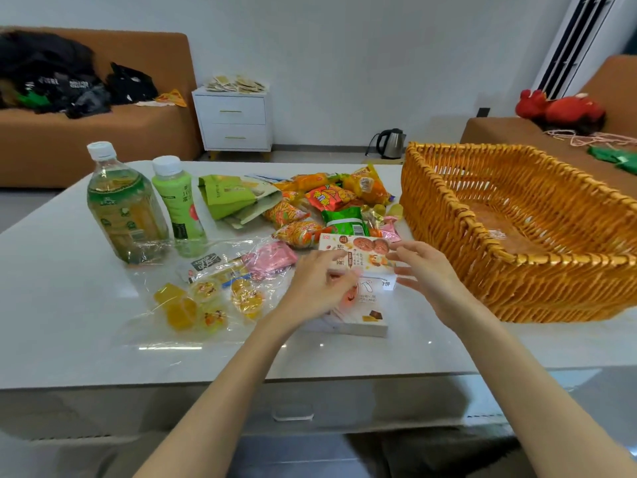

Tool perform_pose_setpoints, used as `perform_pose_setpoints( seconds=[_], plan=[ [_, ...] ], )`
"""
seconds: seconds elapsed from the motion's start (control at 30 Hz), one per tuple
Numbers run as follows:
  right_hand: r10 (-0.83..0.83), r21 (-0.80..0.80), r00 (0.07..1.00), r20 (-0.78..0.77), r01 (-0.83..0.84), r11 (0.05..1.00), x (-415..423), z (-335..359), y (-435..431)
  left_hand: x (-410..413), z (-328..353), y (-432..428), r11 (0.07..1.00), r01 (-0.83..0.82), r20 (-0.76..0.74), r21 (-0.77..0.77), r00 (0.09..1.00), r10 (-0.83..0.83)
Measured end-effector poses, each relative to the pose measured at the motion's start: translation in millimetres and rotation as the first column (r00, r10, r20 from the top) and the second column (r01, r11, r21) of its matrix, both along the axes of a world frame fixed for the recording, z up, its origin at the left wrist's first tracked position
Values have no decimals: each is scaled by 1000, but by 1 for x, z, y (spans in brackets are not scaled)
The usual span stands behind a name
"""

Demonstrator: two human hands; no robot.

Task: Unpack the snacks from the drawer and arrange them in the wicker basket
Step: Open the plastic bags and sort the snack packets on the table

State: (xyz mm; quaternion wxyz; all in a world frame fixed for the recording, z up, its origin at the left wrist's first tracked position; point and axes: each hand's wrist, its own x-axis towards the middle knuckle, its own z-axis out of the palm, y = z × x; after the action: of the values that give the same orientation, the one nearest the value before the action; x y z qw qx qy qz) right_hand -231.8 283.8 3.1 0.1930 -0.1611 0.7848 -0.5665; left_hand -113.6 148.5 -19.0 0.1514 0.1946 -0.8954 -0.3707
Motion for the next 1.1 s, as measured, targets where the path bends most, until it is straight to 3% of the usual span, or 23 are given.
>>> perform_pose_setpoints(
  seconds=[0.1, 0.2, 0.33, 0.43, 0.5, 0.57, 0.7, 0.97, 1.1],
  plan=[
    [75, 85, 968, -241, -55, 995, 11, -5, -5, 20, 14, -12, 993, -98, -157, 72, 982, 108],
    [288, 183, 854, -433, -229, 956, 33, -14, -17, 50, 18, -39, 937, -348, -255, -38, 910, 327],
    [504, 522, 612, -609, -170, 836, 55, -24, -34, 82, 8, -72, 839, -511, -118, -185, 859, 498],
    [575, 616, 469, -670, -80, 783, 63, -29, -49, 89, 9, -75, 829, -521, -104, -201, 853, 511],
    [586, 631, 412, -698, -33, 775, 63, -33, -58, 89, 10, -68, 776, -545, -93, -318, 832, 546],
    [565, 609, 443, -696, -51, 791, 59, -36, -61, 85, 8, -59, 715, -524, -53, -462, 822, 567],
    [398, 403, 660, -637, -155, 902, 48, -35, -58, 69, -4, -51, 657, -428, 62, -620, 808, 585],
    [293, 249, 759, -581, -177, 952, 29, -27, -44, 54, -8, -53, 623, -394, 94, -676, 792, 603],
    [223, 18, 915, -337, -230, 973, 35, -11, -50, 67, 1, -60, 670, -411, 69, -618, 821, 567]
  ],
)
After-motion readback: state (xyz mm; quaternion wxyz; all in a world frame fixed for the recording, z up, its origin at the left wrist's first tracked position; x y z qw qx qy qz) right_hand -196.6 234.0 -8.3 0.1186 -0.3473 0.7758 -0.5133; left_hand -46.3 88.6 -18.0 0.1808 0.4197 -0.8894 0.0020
